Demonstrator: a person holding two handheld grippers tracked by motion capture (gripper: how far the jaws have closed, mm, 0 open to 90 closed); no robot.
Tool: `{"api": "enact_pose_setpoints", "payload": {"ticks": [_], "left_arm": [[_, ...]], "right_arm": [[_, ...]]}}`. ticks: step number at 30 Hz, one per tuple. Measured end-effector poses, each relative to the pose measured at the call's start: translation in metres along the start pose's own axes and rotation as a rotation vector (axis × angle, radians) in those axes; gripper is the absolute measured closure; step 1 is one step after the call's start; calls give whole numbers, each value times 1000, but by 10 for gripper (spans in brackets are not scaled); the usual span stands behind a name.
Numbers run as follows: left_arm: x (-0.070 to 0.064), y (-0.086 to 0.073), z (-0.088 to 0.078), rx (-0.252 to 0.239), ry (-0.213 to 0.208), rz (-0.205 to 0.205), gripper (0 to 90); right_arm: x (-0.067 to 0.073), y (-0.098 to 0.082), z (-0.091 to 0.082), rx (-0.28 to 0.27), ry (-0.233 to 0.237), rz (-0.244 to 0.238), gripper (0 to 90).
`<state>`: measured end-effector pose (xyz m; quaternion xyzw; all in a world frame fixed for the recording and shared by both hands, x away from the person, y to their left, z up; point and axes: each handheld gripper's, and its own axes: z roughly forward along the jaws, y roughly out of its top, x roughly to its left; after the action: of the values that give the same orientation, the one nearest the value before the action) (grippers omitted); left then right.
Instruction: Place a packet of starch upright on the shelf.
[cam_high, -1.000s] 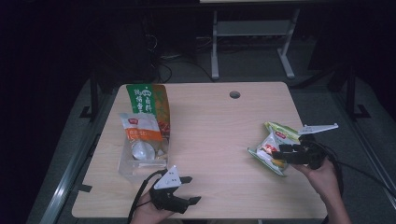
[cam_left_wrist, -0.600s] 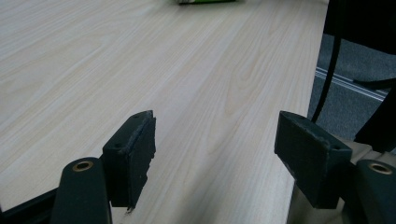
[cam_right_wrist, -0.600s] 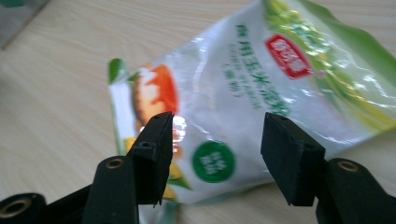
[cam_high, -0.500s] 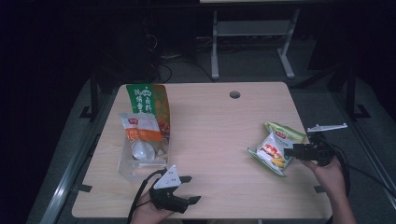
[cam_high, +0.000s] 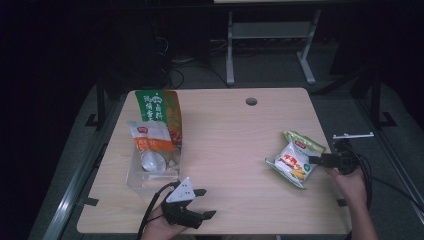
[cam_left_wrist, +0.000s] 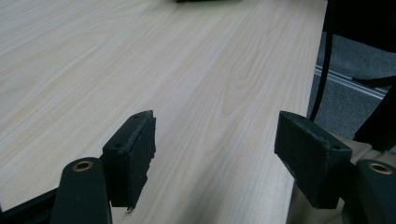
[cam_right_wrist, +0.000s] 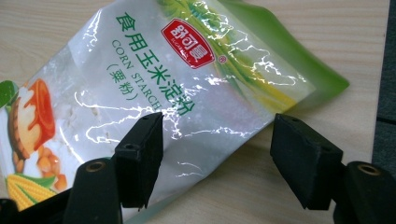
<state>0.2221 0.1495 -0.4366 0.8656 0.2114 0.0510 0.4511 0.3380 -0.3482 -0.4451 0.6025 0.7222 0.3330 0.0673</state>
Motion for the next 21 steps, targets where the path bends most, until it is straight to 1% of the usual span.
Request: {"api": "enact_pose_setpoints", "payload": {"ticks": [2, 4, 5, 7, 9, 11, 12, 13, 14, 17, 20, 21], "left_arm": [[0, 0, 0, 2, 0, 4, 288], [0, 0, -1, 2, 2, 9, 288], [0, 0, -1, 3, 2, 6, 288], [0, 0, 0, 2, 1, 2, 288], [0, 0, 0, 3, 0, 1, 288], [-1, 0, 2, 4, -6, 1, 288], [-1, 0, 2, 5, -7, 1, 288], [-2, 0, 2, 5, -8, 0, 288], [-2, 0, 3, 4, -8, 0, 288], [-1, 0, 3, 9, -8, 5, 288], [-1, 0, 3, 9, -8, 10, 288], [-1, 0, 3, 9, -8, 10, 288]], "right_arm": [[-1, 0, 0, 2, 12, 19, 341], [-3, -1, 0, 4, 14, 31, 351], [-4, -2, 0, 4, 24, 29, 354], [-4, -3, 0, 5, 33, 41, 374], [-3, -3, 0, 4, 40, 37, 385], [-4, -2, 2, 5, 60, 39, 414], [-4, -2, 2, 5, 66, 50, 426], [-5, -2, 3, -1, 79, 53, 473], [-5, -2, 4, 0, 106, 58, 526], [-5, -3, 7, -13, 147, 77, 622], [-2, -4, 10, -25, 155, 73, 721], [-1, -4, 10, -32, 149, 56, 745]]}}
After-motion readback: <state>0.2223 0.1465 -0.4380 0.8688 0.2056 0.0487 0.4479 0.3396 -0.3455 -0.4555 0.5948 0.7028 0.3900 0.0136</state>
